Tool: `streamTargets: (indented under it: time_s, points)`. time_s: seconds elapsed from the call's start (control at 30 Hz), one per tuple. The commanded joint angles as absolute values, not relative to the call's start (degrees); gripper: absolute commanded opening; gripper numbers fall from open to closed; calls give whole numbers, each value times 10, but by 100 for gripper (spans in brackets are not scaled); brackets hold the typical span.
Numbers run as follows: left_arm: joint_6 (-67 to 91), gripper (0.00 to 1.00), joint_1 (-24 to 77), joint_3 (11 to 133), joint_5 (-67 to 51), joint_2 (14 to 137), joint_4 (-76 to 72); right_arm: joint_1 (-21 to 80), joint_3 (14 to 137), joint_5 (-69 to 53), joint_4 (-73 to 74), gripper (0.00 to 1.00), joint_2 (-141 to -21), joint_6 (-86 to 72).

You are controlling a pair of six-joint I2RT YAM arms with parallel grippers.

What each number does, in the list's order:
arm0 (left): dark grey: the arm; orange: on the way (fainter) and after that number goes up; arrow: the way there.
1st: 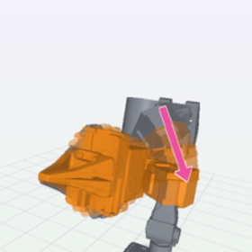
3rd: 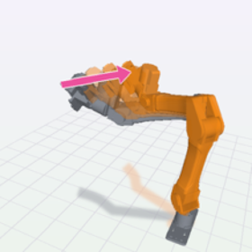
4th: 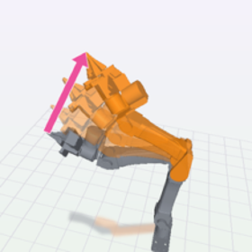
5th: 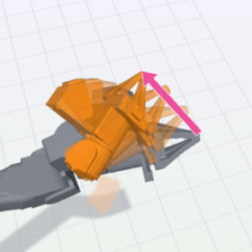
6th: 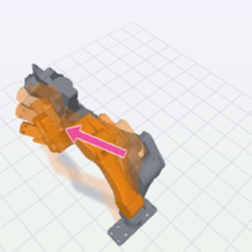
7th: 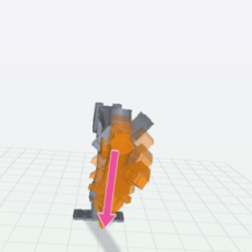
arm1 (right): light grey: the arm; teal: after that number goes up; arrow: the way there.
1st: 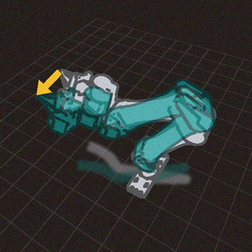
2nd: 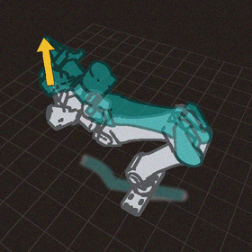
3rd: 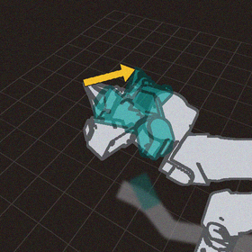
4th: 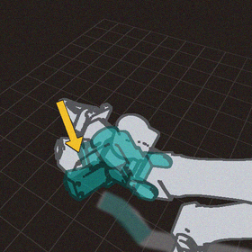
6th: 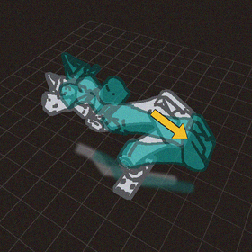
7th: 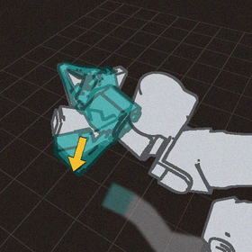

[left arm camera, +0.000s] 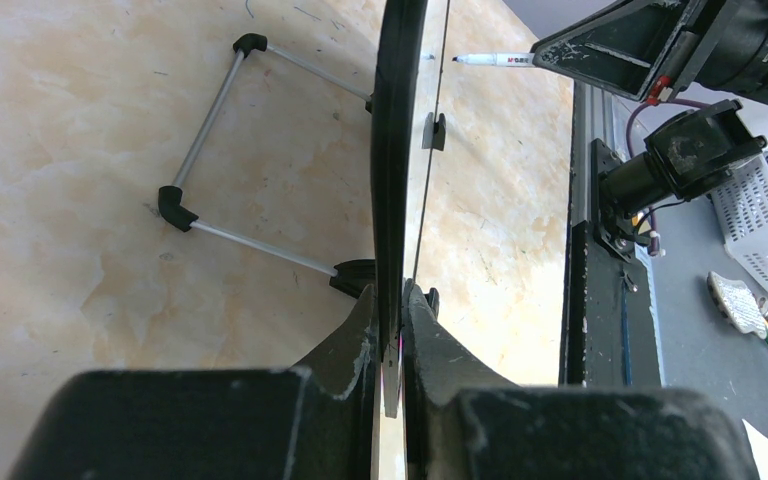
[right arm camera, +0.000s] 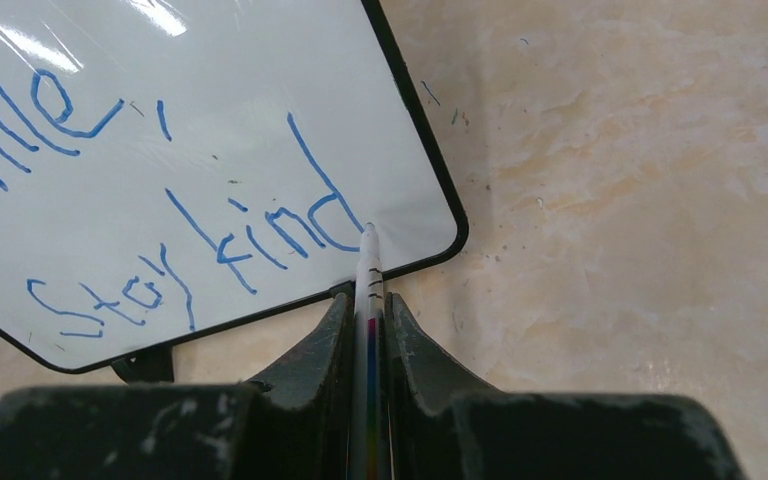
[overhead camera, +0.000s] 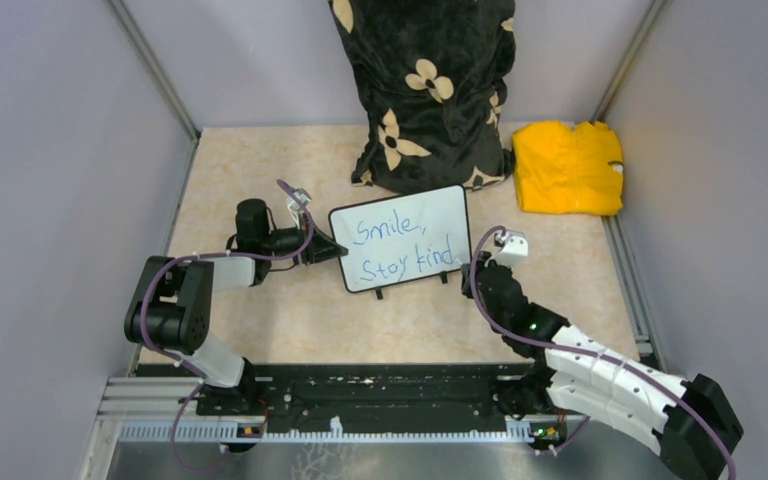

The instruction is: Write a sentence on the whiteboard

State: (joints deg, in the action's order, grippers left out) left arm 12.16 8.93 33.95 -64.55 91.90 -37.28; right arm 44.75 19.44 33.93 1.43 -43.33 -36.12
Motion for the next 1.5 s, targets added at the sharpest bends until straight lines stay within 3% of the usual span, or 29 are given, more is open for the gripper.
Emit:
streamTargets:
  time_s: [0.0, 1.47]
  points:
    - [88, 0, 96, 340, -604, 925, -342, 438, 194, 333, -22, 0, -440, -358]
    - [88, 0, 96, 340, -605, 923, -341, 420, 175, 321, -30, 0, -471, -367]
